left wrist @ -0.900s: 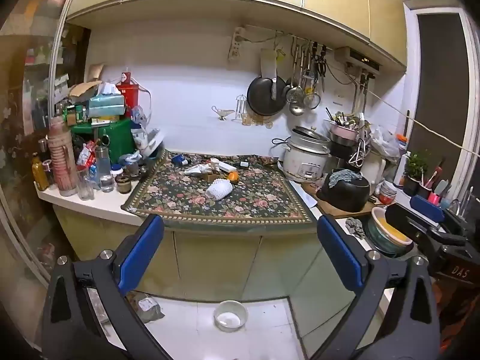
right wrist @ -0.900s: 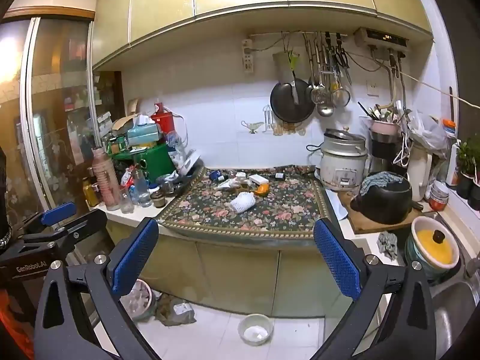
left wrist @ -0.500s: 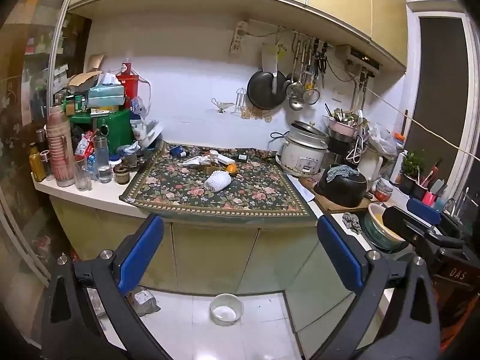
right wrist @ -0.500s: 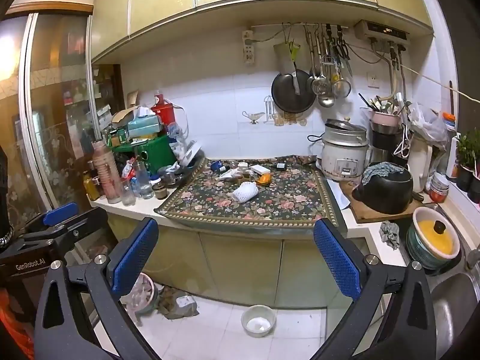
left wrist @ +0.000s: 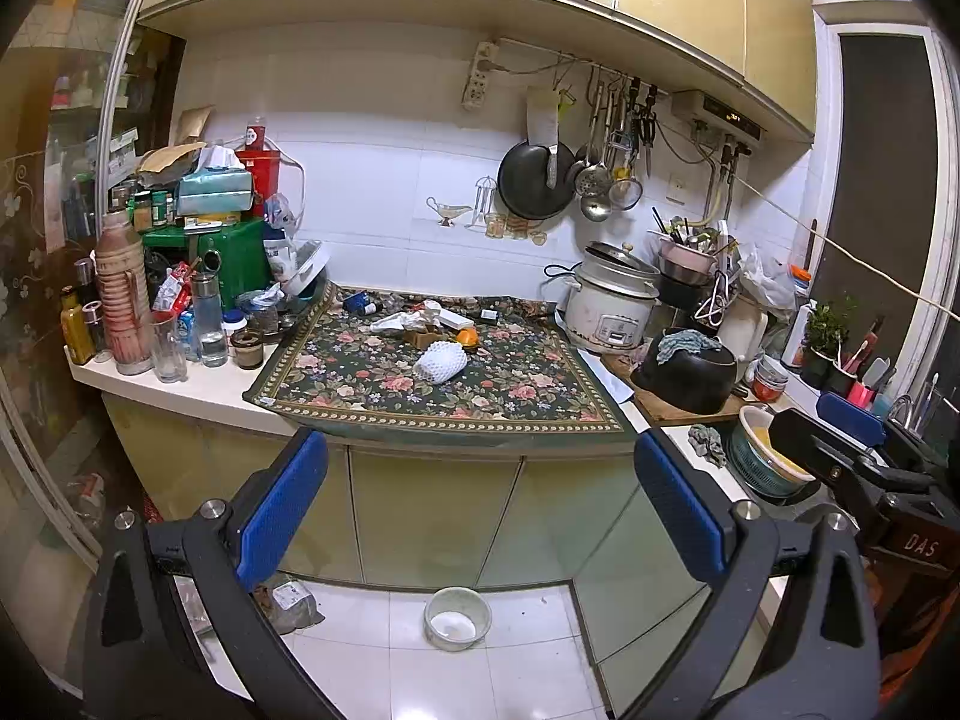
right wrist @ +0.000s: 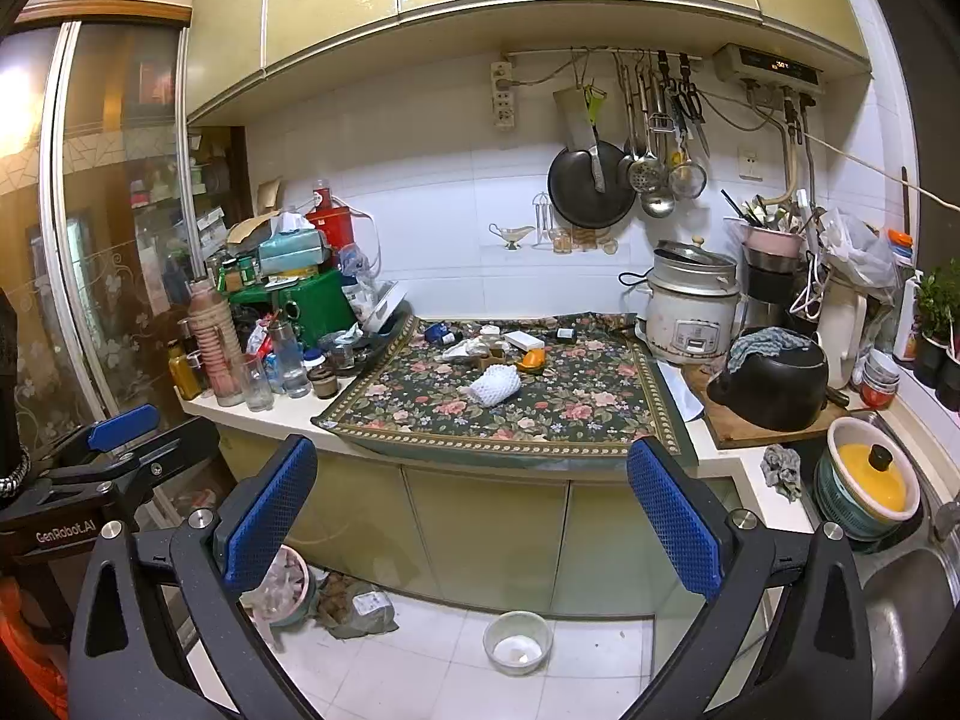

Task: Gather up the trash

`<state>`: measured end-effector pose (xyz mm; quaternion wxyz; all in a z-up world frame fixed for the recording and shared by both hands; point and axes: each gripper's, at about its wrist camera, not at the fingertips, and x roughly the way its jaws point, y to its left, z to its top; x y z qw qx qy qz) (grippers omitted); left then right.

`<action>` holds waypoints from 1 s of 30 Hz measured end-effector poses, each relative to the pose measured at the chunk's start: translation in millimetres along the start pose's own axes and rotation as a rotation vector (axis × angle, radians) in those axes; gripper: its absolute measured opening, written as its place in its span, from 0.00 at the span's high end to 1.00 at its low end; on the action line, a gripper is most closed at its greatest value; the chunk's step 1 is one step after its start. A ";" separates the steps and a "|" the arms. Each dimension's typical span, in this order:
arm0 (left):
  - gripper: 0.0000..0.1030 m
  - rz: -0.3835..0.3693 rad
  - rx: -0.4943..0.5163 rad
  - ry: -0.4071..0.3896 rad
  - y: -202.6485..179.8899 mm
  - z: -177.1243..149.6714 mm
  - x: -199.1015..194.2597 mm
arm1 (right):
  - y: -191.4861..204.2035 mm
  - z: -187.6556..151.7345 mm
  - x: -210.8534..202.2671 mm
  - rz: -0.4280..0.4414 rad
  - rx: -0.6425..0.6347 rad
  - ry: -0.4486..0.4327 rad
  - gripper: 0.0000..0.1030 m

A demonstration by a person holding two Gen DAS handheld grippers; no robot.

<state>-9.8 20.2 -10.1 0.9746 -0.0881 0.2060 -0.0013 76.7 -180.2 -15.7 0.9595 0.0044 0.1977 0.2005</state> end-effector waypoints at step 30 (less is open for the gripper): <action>0.01 0.011 0.012 -0.013 -4.3 -2.0 5.5 | -6.8 7.0 1.9 -0.002 0.006 0.002 0.00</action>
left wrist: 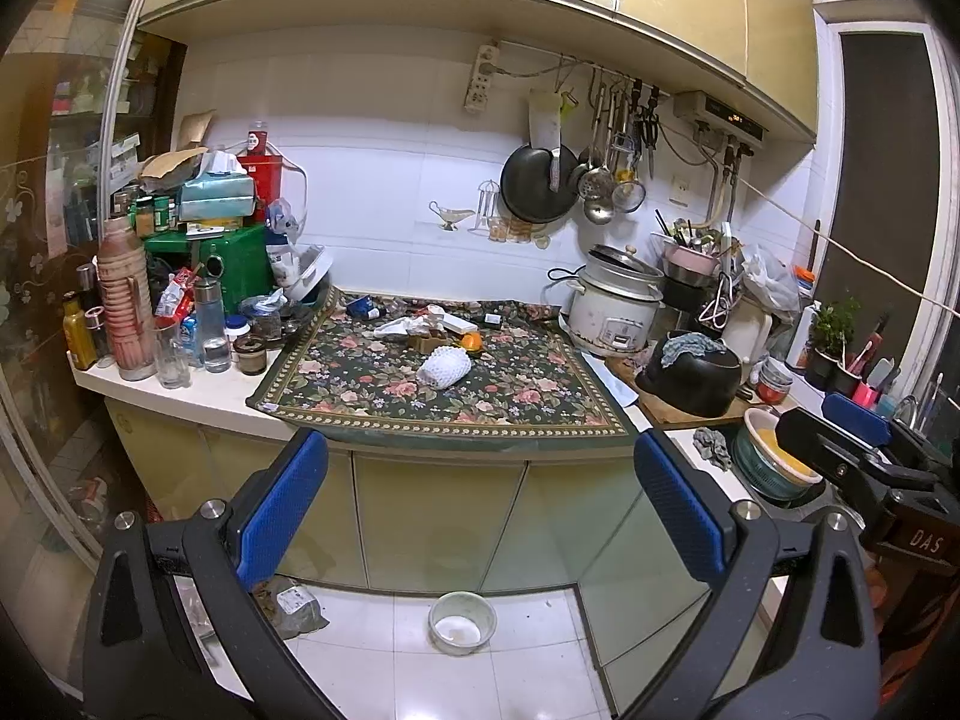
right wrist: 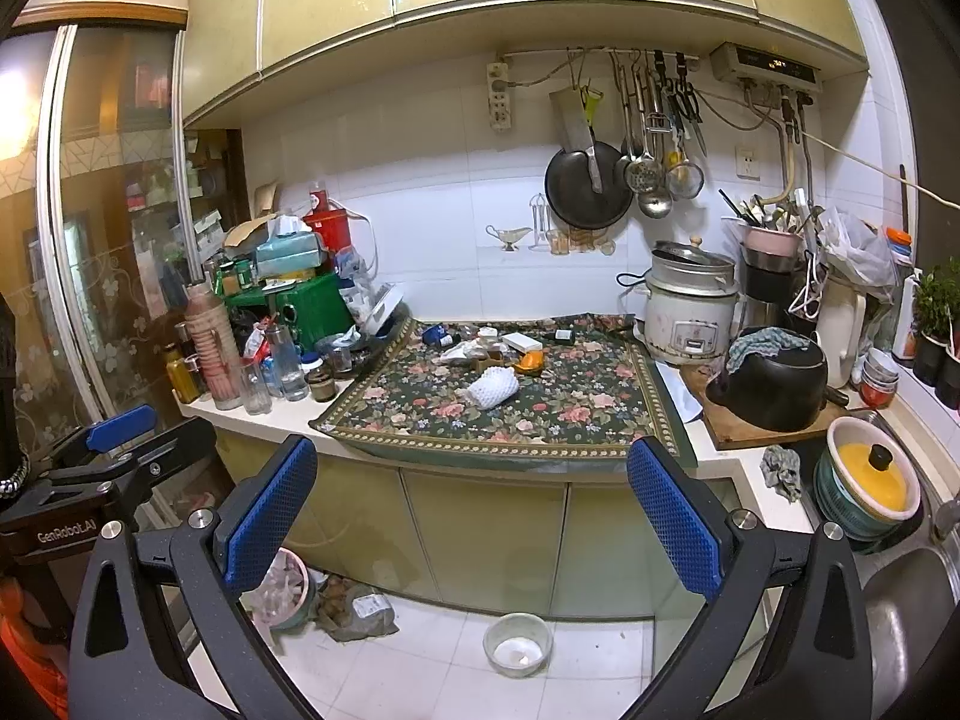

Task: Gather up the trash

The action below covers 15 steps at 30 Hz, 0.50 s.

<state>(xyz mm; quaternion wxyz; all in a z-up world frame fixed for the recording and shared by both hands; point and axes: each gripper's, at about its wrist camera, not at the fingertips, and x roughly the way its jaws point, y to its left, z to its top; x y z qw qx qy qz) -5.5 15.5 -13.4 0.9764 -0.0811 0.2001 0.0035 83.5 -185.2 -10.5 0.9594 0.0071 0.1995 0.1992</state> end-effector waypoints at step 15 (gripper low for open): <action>0.01 0.001 -0.001 0.001 2.8 0.1 0.0 | 0.9 -1.3 0.1 0.001 0.000 0.000 0.00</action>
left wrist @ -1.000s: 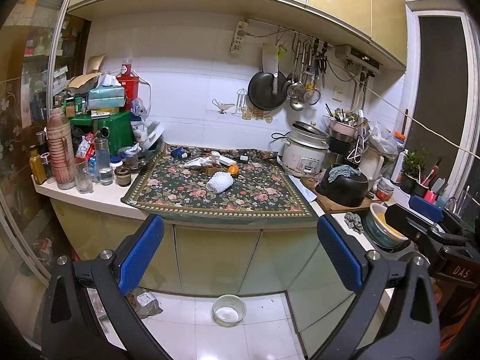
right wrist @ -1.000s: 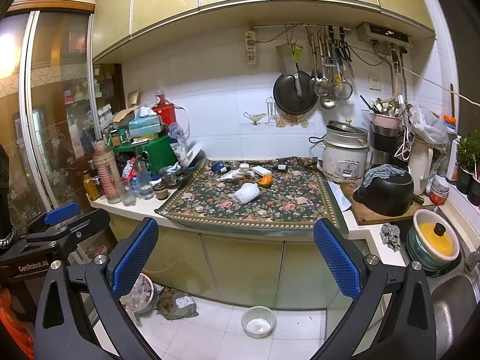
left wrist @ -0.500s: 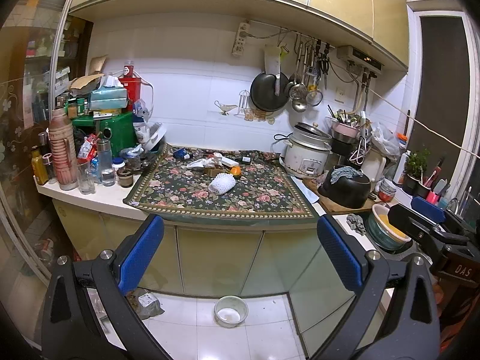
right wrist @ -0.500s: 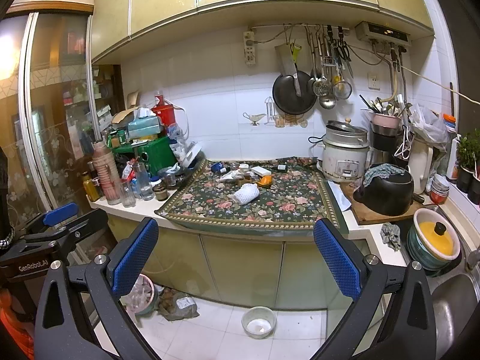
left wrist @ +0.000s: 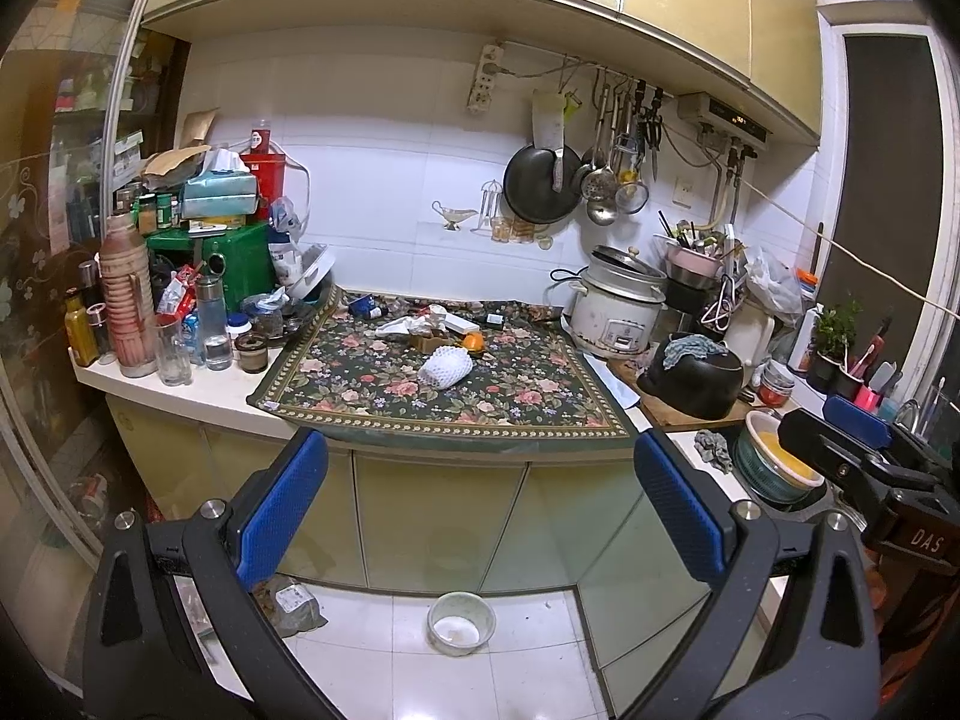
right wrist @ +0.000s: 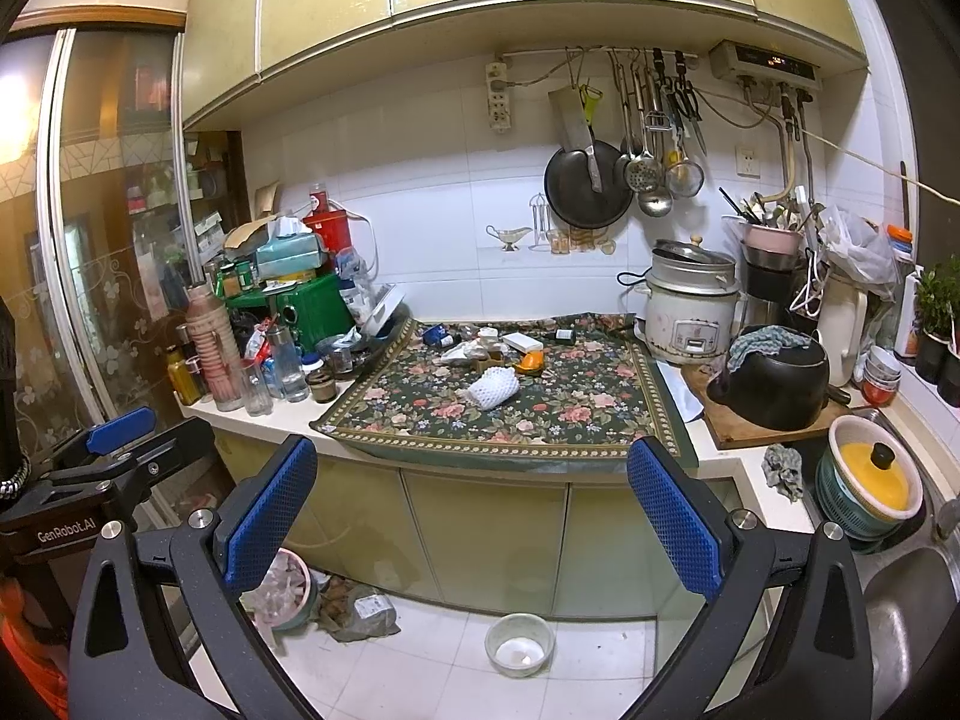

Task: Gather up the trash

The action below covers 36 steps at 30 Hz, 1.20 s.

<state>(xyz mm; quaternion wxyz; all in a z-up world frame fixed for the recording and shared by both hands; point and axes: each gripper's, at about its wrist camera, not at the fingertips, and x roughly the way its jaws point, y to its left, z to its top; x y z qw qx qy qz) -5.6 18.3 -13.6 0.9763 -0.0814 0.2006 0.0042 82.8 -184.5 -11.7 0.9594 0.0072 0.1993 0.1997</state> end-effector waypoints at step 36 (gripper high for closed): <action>0.01 0.063 -0.013 0.013 -15.3 19.4 65.1 | -38.6 8.8 42.3 0.019 0.008 0.025 0.00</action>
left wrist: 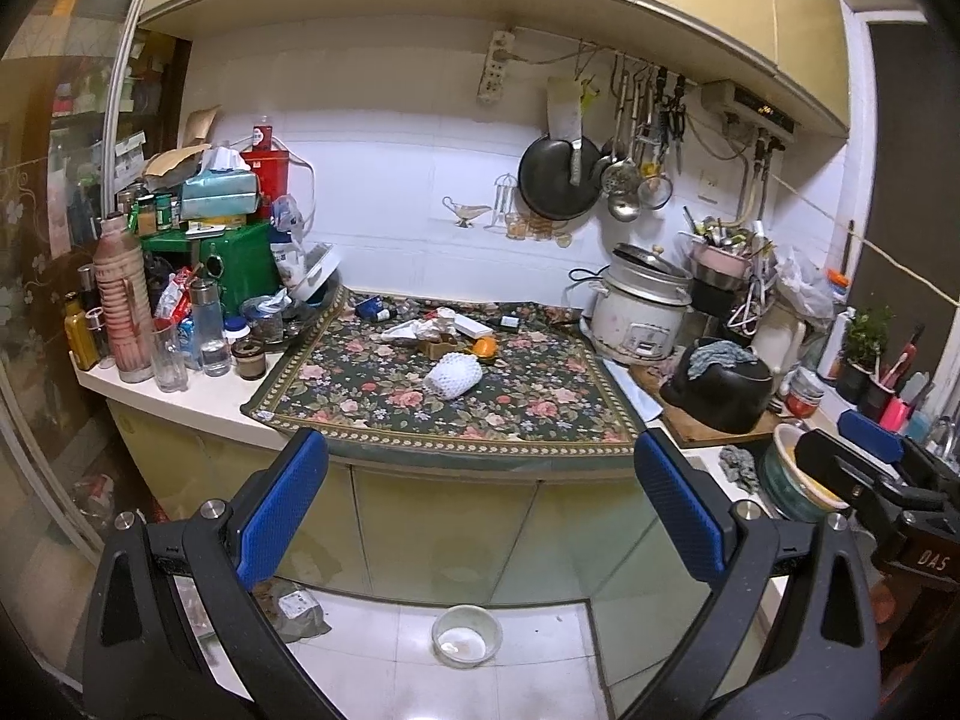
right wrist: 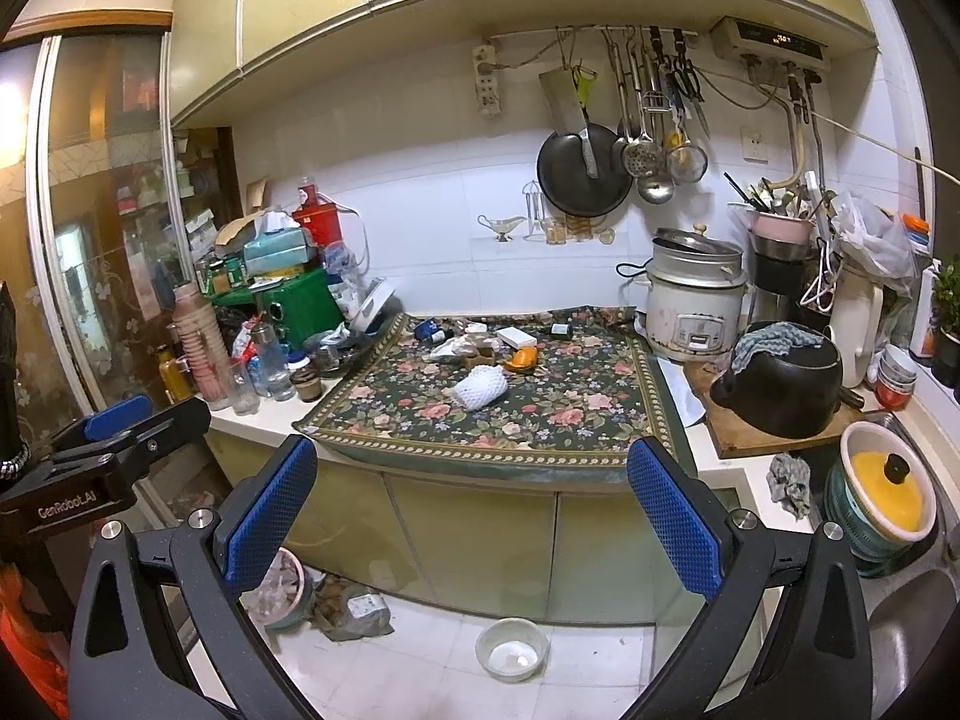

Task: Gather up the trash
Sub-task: 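Reach the right tool to the white mesh net while the left tool reaches the printed paper bag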

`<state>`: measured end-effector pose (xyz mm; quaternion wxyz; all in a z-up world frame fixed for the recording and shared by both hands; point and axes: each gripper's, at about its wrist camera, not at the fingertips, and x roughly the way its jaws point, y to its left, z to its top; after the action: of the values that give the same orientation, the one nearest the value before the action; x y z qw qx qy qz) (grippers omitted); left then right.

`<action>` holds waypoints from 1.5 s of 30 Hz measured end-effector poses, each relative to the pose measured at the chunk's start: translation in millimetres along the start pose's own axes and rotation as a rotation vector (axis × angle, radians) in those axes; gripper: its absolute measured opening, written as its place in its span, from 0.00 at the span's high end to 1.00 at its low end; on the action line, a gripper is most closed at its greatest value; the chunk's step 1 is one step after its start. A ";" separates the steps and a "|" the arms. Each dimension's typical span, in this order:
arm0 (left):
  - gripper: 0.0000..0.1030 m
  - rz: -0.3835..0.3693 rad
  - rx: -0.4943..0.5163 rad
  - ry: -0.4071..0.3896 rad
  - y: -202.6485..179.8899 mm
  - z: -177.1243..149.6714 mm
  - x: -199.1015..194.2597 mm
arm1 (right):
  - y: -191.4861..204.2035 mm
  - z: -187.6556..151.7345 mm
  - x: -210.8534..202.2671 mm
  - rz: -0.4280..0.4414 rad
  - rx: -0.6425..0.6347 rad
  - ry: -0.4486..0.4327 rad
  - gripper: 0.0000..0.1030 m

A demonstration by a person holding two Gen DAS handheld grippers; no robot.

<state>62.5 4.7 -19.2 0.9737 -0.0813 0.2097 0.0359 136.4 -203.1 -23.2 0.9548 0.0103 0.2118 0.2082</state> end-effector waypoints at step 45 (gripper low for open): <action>0.06 -0.015 -0.063 0.474 199.1 88.0 495.9 | -8.6 40.0 446.0 -0.168 0.225 0.413 0.06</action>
<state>528.2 233.7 -174.1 0.8945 -0.1194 0.4307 0.0149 523.5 -28.9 -166.2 0.8982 0.0561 0.4242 0.1008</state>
